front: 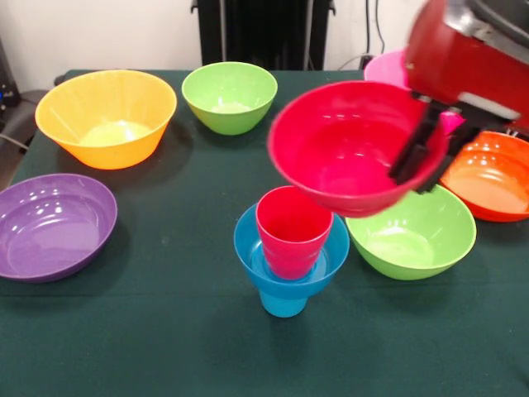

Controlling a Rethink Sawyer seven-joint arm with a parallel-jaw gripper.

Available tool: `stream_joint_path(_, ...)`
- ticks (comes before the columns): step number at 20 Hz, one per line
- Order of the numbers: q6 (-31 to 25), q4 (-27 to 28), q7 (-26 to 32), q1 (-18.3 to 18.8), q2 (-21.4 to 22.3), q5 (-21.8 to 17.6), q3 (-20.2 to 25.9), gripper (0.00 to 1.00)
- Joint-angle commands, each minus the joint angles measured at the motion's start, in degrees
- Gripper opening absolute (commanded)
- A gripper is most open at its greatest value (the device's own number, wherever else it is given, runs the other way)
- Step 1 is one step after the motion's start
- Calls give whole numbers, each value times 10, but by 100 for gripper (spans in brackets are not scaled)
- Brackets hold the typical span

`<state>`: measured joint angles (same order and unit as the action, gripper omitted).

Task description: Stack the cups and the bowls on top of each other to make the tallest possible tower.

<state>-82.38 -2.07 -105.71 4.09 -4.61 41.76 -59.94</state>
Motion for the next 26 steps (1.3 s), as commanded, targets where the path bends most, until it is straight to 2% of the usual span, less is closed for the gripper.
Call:
stream_joint_path(1, -57, 38, -42, 32, -20, 144, -175, 0)
stream_joint_path(5, -43, 28, -29, 36, -22, 190, -221, 0)
stream_joint_path(11, -24, 16, -7, 41, -25, 223, -259, 0)
stream_joint_path(13, -21, 11, -4, 38, -25, 221, -259, 0)
stream_joint_path(17, -7, -14, -3, 20, -24, 174, -220, 0)
stream_joint_path(18, -8, -4, -3, 29, -25, 191, -240, 0)
stream_joint_path(20, -10, 0, -3, 34, -26, 200, -254, 0)
stream_joint_path(26, -8, -9, 1, 28, -25, 179, -246, 0)
